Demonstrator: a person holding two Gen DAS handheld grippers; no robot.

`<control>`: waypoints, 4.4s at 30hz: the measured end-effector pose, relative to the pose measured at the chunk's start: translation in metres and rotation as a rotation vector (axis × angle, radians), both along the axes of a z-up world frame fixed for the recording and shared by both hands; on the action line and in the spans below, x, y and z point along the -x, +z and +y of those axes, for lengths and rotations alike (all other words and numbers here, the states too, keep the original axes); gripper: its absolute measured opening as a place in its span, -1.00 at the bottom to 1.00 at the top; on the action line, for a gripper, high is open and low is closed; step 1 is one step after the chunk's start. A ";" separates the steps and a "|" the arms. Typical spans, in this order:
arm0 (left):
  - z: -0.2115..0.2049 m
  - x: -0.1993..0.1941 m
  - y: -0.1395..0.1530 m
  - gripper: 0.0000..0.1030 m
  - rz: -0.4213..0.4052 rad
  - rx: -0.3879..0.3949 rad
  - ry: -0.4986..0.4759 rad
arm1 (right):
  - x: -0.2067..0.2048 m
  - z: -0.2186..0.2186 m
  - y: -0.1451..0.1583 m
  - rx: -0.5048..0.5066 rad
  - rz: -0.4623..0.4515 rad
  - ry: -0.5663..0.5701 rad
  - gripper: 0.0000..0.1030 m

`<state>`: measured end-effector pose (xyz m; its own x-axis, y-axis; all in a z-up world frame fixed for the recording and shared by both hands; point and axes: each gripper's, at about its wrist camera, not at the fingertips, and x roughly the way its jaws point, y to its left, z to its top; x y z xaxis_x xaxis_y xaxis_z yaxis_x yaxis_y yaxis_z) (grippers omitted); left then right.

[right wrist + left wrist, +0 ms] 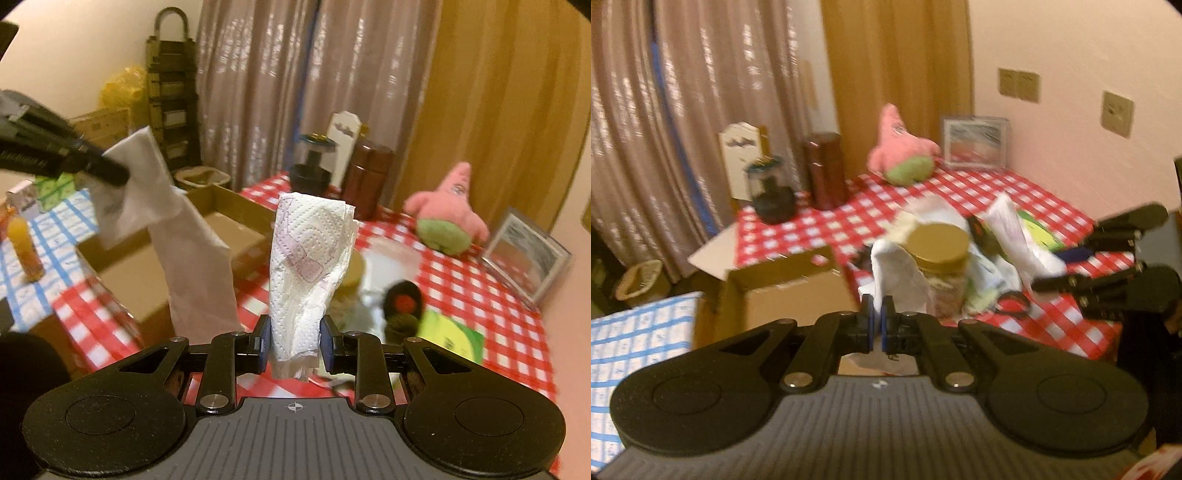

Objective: Organize soft objects
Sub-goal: 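Carry the sock and paper towel into the cardboard box and open both tools, then move both open tools back over the items on the table, then grasp the brown knitted scrunchie with the right tool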

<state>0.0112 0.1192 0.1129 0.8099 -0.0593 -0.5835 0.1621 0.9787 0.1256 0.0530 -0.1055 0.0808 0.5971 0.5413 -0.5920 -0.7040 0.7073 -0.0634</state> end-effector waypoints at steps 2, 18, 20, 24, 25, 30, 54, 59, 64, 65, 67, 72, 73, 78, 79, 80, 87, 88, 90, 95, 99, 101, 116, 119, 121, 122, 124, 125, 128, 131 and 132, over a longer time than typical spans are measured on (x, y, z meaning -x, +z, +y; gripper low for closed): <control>0.011 0.000 0.011 -0.94 -0.027 -0.005 0.031 | -0.001 0.014 0.004 -0.013 0.004 0.025 -0.46; 0.082 -0.033 0.021 -0.94 -0.064 -0.057 0.153 | -0.042 0.134 -0.002 -0.102 0.116 0.140 -0.46; 0.086 -0.039 0.003 -0.94 -0.036 -0.063 0.168 | -0.050 0.145 -0.012 -0.101 0.150 0.138 -0.46; 0.098 -0.050 -0.035 -0.94 0.026 -0.060 0.195 | -0.067 0.163 -0.035 -0.094 0.223 0.121 -0.46; 0.102 -0.052 -0.045 -0.94 0.042 -0.067 0.209 | -0.071 0.167 -0.039 -0.090 0.238 0.118 -0.46; 0.114 -0.063 -0.081 -0.70 0.102 -0.031 0.244 | -0.086 0.181 -0.062 -0.077 0.294 0.116 -0.46; 0.109 -0.036 -0.106 0.24 0.109 0.020 0.337 | -0.069 0.158 -0.068 -0.082 0.280 0.134 0.13; 0.094 -0.026 -0.101 0.37 0.091 0.039 0.326 | -0.055 0.132 -0.055 -0.082 0.226 0.081 0.13; 0.075 -0.022 -0.092 0.54 0.086 0.084 0.299 | -0.042 0.100 -0.046 -0.078 0.186 0.010 0.14; 0.070 -0.021 -0.089 0.56 0.080 0.093 0.291 | -0.040 0.093 -0.044 -0.078 0.181 -0.003 0.14; 0.061 -0.020 -0.085 0.62 0.071 0.102 0.275 | -0.036 0.081 -0.042 -0.083 0.178 -0.025 0.14; 0.037 -0.022 -0.077 0.64 0.071 0.128 0.239 | -0.031 0.049 -0.036 -0.089 0.161 -0.079 0.14; 0.031 -0.023 -0.075 0.64 0.069 0.130 0.231 | -0.031 0.042 -0.034 -0.089 0.159 -0.091 0.14; 0.008 -0.030 -0.069 0.64 0.072 0.145 0.191 | -0.029 0.006 -0.030 -0.089 0.143 -0.150 0.15; 0.004 -0.032 -0.067 0.66 0.074 0.146 0.182 | -0.029 0.000 -0.029 -0.088 0.140 -0.162 0.15; 0.000 -0.033 -0.066 0.67 0.072 0.147 0.175 | -0.030 -0.007 -0.029 -0.088 0.137 -0.173 0.15; -0.034 -0.048 -0.058 0.70 0.056 0.127 0.120 | -0.037 -0.042 -0.029 -0.050 0.084 -0.218 0.15; -0.039 -0.052 -0.057 0.70 0.053 0.122 0.109 | -0.040 -0.046 -0.029 -0.045 0.072 -0.219 0.15; -0.049 -0.059 -0.056 0.70 0.047 0.115 0.089 | -0.046 -0.053 -0.029 -0.026 0.045 -0.223 0.15; -0.078 -0.085 -0.055 0.70 0.011 0.053 0.008 | -0.069 -0.066 -0.034 0.029 0.002 -0.197 0.15; -0.102 -0.111 -0.063 0.70 0.003 -0.026 -0.082 | -0.088 -0.069 -0.044 0.075 -0.016 -0.149 0.15; -0.112 -0.121 -0.069 0.70 0.001 -0.063 -0.122 | -0.097 -0.068 -0.051 0.103 -0.032 -0.119 0.15; -0.156 -0.172 -0.115 0.69 -0.019 -0.443 -0.456 | -0.142 -0.040 -0.099 0.297 -0.139 0.078 0.15; -0.160 -0.176 -0.121 0.69 -0.009 -0.471 -0.464 | -0.148 -0.035 -0.106 0.325 -0.154 0.107 0.15; -0.161 -0.179 -0.124 0.69 -0.005 -0.471 -0.472 | -0.149 -0.032 -0.110 0.348 -0.165 0.128 0.15; -0.161 -0.179 -0.124 0.69 -0.004 -0.473 -0.475 | -0.150 -0.030 -0.112 0.360 -0.170 0.139 0.15; -0.162 -0.181 -0.127 0.69 -0.007 -0.479 -0.476 | -0.153 -0.027 -0.118 0.386 -0.173 0.154 0.15; -0.162 -0.181 -0.127 0.69 -0.007 -0.479 -0.476 | -0.154 -0.025 -0.120 0.396 -0.175 0.159 0.14; -0.160 -0.180 -0.129 0.69 -0.006 -0.473 -0.483 | -0.154 -0.024 -0.123 0.411 -0.191 0.169 0.14; -0.158 -0.180 -0.128 0.69 -0.009 -0.478 -0.478 | -0.158 -0.024 -0.123 0.405 -0.194 0.174 0.11; -0.157 -0.180 -0.128 0.69 -0.010 -0.479 -0.475 | -0.158 -0.023 -0.123 0.408 -0.193 0.176 0.07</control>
